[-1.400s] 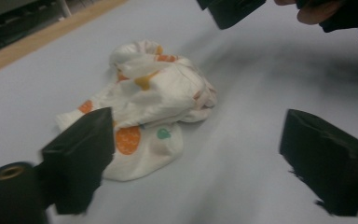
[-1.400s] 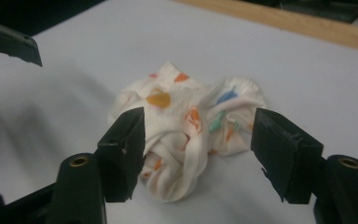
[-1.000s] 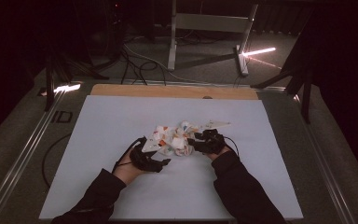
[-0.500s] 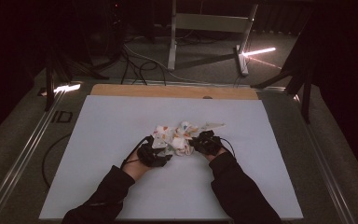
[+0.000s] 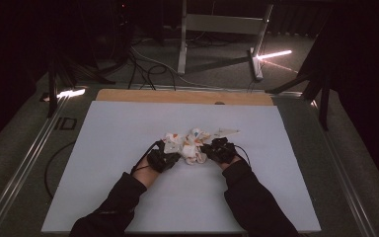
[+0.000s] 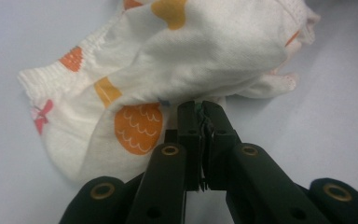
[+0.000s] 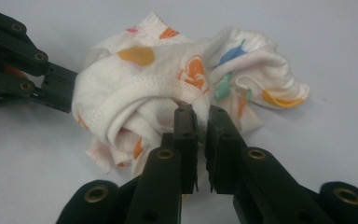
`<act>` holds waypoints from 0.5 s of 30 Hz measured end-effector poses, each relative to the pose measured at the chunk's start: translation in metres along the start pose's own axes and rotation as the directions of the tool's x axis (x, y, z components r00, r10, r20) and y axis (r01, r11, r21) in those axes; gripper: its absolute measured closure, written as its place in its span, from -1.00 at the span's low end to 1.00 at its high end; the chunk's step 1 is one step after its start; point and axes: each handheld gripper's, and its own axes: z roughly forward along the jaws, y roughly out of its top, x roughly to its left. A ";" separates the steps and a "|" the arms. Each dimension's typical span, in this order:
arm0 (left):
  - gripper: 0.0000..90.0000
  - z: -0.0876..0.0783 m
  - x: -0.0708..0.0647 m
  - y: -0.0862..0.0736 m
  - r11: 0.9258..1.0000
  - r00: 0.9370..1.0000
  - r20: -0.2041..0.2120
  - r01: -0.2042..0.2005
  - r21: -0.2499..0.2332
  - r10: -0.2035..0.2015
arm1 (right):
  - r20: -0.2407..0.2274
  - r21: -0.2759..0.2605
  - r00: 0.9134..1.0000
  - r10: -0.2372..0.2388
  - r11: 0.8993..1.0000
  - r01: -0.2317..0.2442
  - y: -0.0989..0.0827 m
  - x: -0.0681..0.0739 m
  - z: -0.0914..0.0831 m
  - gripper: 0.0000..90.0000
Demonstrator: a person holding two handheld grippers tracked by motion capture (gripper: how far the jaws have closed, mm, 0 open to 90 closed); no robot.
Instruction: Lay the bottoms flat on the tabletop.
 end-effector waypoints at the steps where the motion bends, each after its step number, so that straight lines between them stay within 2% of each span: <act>1: 0.95 -0.002 0.000 0.000 1.000 1.000 -0.004 -0.003 -0.006 0.003 | 0.002 -0.001 1.000 -0.009 1.000 0.009 0.001 0.000 -0.001 0.86; 5: 0.96 -0.012 0.003 0.003 1.000 1.000 -0.009 -0.022 -0.017 0.022 | 0.009 -0.008 1.000 -0.022 1.000 0.022 0.003 -0.002 -0.006 0.87; 15: 0.96 -0.059 0.022 0.001 0.998 0.997 -0.051 -0.055 -0.030 0.054 | 0.036 -0.037 0.999 -0.015 0.999 0.016 0.008 -0.013 -0.028 0.88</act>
